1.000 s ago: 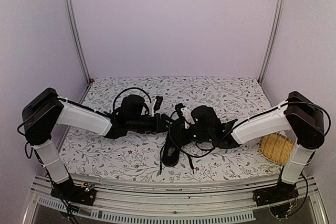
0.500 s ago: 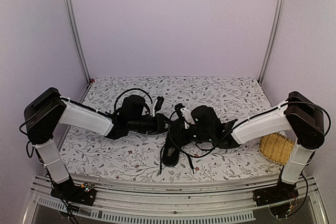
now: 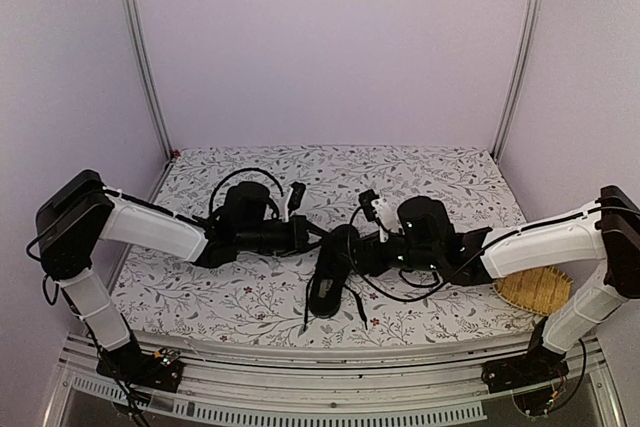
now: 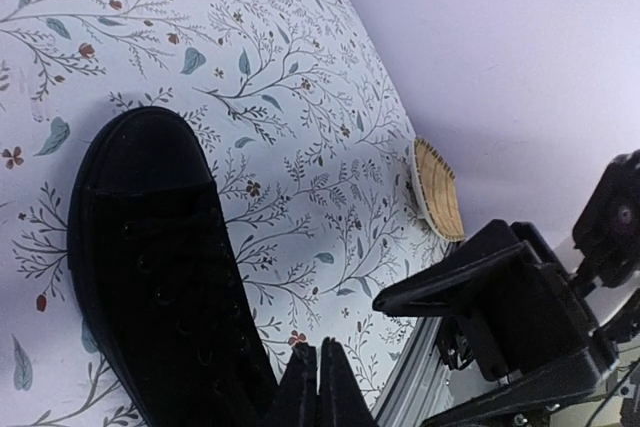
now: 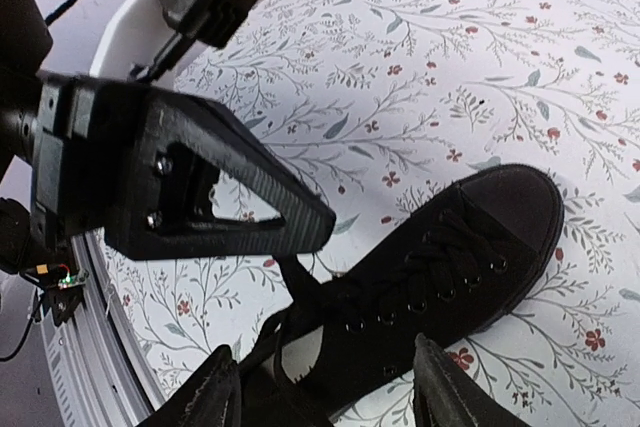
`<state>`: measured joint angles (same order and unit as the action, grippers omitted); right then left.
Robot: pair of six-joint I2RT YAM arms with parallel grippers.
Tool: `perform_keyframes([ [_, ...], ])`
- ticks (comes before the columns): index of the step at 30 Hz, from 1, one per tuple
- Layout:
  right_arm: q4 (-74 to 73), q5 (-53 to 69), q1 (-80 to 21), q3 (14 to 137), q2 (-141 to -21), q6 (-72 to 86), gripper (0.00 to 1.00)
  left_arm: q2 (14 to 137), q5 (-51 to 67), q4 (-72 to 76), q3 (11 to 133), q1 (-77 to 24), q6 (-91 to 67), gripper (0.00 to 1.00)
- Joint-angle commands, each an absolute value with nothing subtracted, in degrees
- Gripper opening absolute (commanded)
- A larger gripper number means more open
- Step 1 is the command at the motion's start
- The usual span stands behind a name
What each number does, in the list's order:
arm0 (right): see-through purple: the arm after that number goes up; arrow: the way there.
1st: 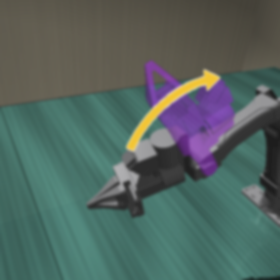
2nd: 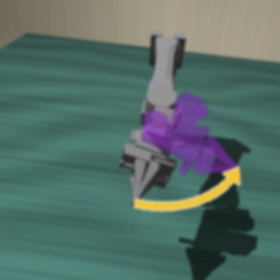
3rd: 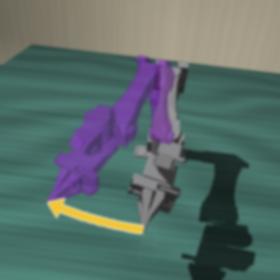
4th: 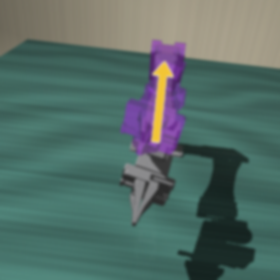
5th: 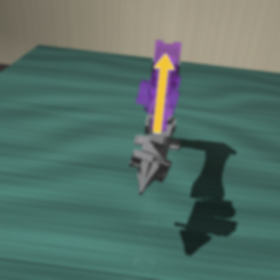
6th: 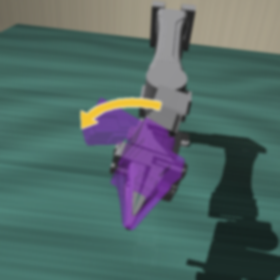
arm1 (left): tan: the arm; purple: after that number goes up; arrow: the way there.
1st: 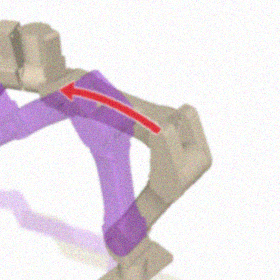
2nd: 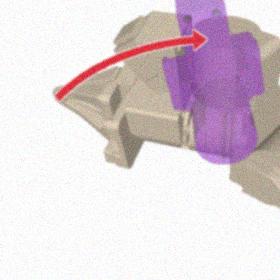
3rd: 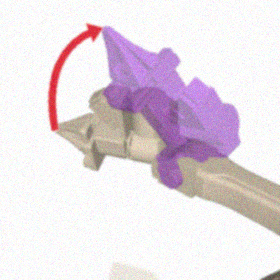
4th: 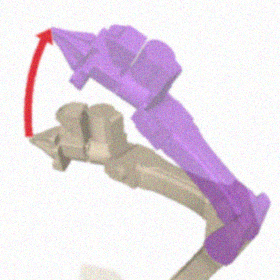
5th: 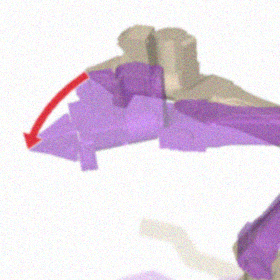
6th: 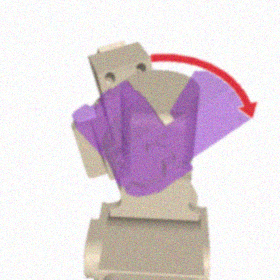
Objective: Tie the shoes
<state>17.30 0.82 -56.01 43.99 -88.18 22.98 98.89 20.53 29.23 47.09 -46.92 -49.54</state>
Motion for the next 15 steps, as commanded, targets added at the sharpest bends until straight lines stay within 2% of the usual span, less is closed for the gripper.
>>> perform_keyframes([
  [1,17.0,5.6,-55.6,40.6,-89.1,23.1,0.58,97.5,20.6,30.1,46.5,-46.9,-48.7,0.0],
  [8,17.6,9.2,-57.2,43.9,-96.3,22.4,0.51,97.2,20.7,29.5,46.5,-46.9,-48.5,0.0],
  [15,18.3,10.7,-58.3,47.2,-101.0,22.2,0.37,97.1,20.6,28.6,46.6,-46.9,-48.1,0.0],
])
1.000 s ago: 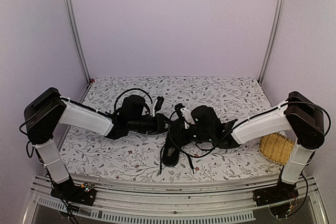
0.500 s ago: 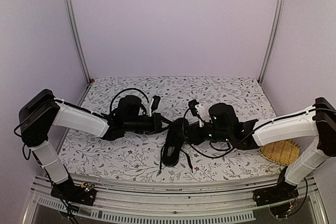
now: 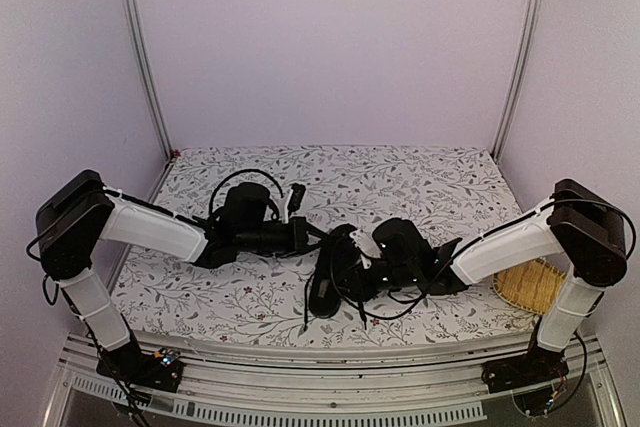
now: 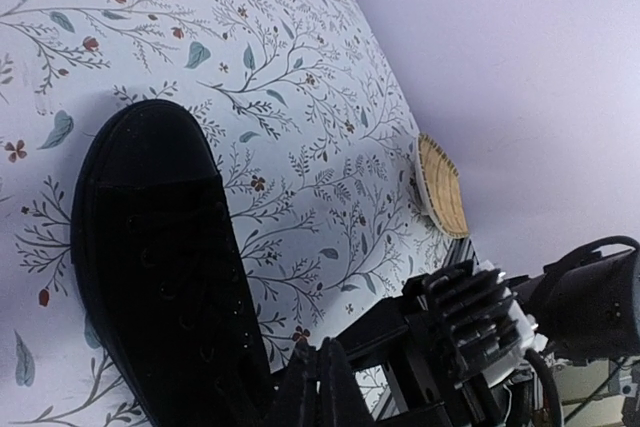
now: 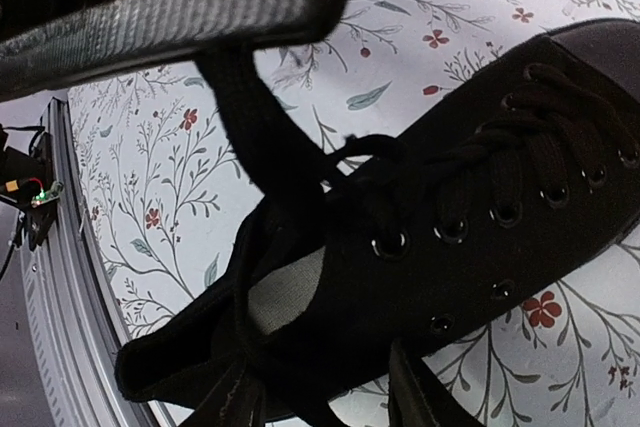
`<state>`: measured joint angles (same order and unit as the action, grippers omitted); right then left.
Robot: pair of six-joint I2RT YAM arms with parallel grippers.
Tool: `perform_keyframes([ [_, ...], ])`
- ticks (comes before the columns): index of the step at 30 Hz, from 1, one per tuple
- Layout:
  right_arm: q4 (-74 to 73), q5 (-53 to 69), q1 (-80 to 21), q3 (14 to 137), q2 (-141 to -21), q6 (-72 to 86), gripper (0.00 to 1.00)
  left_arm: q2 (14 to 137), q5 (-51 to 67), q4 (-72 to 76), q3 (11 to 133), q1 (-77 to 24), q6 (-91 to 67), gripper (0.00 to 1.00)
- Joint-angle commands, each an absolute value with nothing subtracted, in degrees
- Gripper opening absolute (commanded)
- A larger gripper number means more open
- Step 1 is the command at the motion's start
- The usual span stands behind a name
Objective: Tie the shoes
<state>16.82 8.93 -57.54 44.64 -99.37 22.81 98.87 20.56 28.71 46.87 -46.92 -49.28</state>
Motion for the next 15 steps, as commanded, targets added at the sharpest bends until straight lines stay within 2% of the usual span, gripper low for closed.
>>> perform_keyframes([
  [1,18.2,10.2,-58.4,47.3,-101.2,22.4,0.32,97.1,20.7,28.6,46.7,-46.9,-48.0,0.0],
  [3,18.2,8.5,-58.6,47.0,-101.2,23.0,0.15,97.0,20.7,28.4,46.7,-46.9,-47.8,0.0],
  [5,18.4,6.9,-58.7,46.1,-99.8,23.8,0.05,97.0,20.7,28.2,46.7,-46.9,-47.3,0.0],
  [15,15.9,3.8,-58.7,42.8,-92.4,28.1,0.02,96.2,21.3,30.8,43.1,-47.5,-46.3,0.0],
])
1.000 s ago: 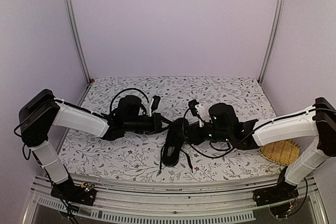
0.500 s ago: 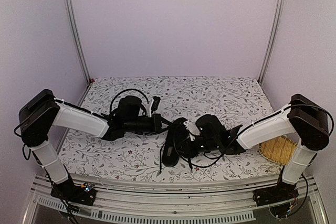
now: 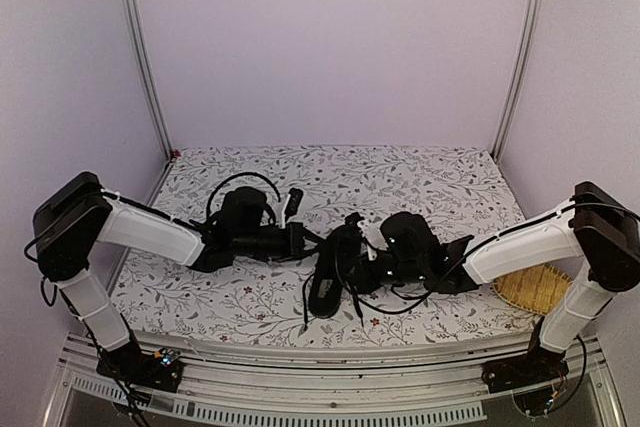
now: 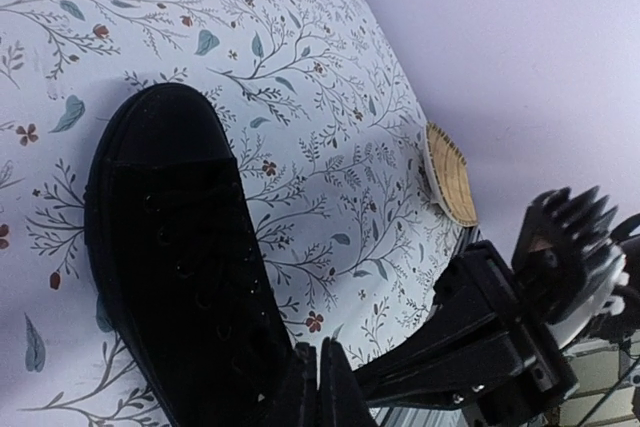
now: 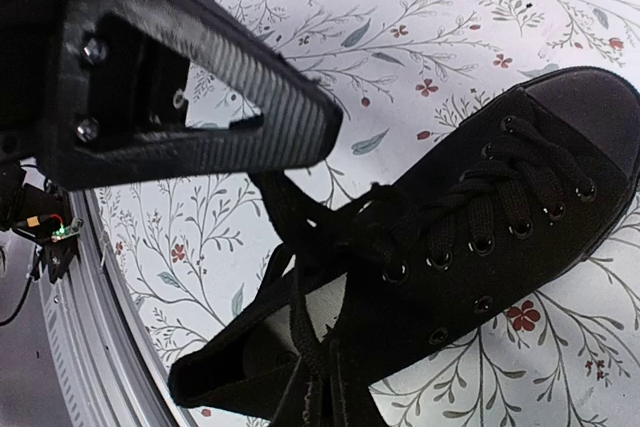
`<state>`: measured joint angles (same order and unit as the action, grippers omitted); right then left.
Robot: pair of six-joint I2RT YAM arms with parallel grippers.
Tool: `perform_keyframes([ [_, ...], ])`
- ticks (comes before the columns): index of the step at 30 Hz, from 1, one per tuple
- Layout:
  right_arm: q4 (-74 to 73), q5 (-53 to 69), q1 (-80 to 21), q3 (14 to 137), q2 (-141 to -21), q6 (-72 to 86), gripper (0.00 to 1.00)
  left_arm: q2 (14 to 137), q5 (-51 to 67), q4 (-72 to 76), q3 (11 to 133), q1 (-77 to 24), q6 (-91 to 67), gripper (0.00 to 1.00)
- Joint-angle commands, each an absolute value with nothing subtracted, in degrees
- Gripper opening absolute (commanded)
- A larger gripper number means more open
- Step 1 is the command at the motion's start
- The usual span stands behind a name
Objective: Tie the shoes
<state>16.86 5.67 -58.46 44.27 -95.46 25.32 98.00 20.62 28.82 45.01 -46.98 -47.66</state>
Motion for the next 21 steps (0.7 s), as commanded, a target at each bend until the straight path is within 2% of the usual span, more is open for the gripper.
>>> perform_keyframes([
  [1,15.8,3.8,-58.7,42.8,-92.2,29.0,0.02,95.9,21.4,31.4,42.5,-47.8,-46.3,0.0],
  [11,8.4,1.5,-58.3,49.2,-96.9,32.8,0.02,94.3,18.7,35.6,39.3,-52.3,-46.3,0.0],
  [21,6.4,0.9,-56.2,49.4,-97.4,35.5,0.02,89.5,15.1,36.0,32.1,-53.1,-44.3,0.0],
])
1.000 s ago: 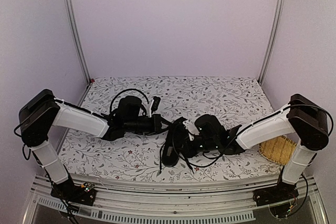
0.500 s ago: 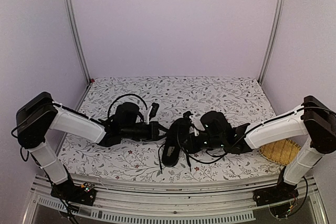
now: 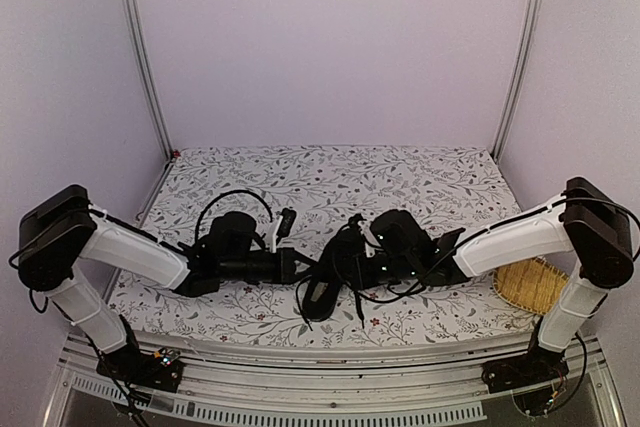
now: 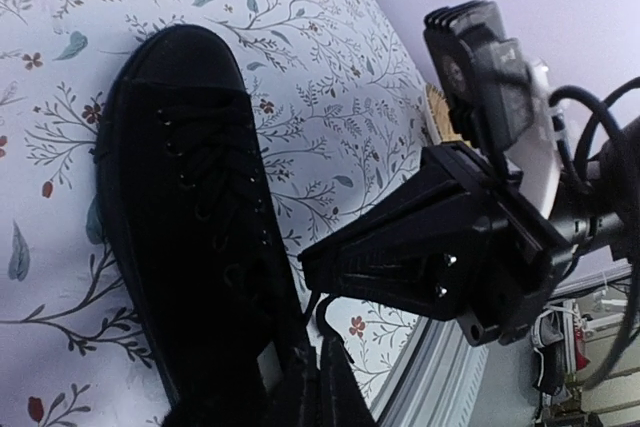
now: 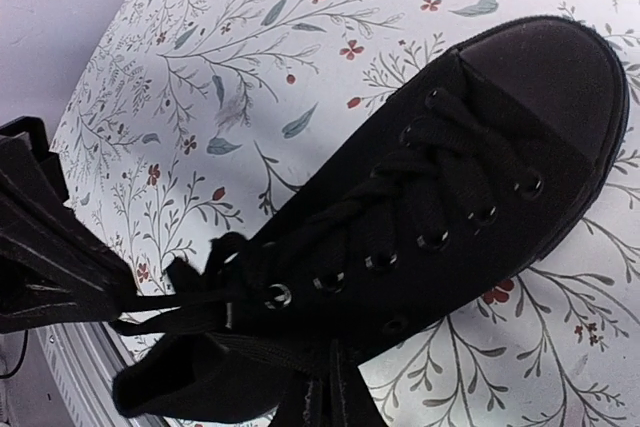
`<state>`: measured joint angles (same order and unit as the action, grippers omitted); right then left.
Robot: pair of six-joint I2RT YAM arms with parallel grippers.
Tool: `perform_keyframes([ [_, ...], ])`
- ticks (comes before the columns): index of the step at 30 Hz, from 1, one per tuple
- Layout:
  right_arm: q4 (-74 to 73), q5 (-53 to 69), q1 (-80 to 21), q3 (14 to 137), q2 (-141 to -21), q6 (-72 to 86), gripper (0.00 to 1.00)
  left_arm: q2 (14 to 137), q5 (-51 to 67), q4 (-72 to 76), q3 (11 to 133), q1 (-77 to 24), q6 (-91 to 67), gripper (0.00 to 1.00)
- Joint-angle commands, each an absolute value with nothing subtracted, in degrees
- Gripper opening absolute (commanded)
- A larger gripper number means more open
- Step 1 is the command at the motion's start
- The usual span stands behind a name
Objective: Tie the shoes
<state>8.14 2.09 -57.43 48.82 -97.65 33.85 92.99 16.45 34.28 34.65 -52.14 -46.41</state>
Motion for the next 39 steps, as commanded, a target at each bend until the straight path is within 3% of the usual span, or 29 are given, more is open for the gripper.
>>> perform_keyframes([
  [1,6.4,1.2,-55.9,49.0,-97.1,35.6,0.02,89.2,15.0,35.8,31.6,-53.1,-44.1,0.0],
  [15,8.1,7.1,-55.4,47.1,-100.1,38.1,0.02,96.7,15.4,40.5,27.7,-56.4,-46.3,0.0],
  [23,8.6,6.7,-55.5,46.7,-99.6,38.4,0.02,98.5,15.2,45.2,29.5,-64.0,-51.5,0.0],
  [29,9.4,6.6,-55.4,45.0,-98.0,38.0,0.02,93.8,11.1,45.4,27.6,-64.8,-53.6,0.0],
  [39,7.8,6.6,-55.5,43.2,-96.4,39.2,0.02,87.0,6.2,32.7,30.6,-62.6,-46.3,0.0],
])
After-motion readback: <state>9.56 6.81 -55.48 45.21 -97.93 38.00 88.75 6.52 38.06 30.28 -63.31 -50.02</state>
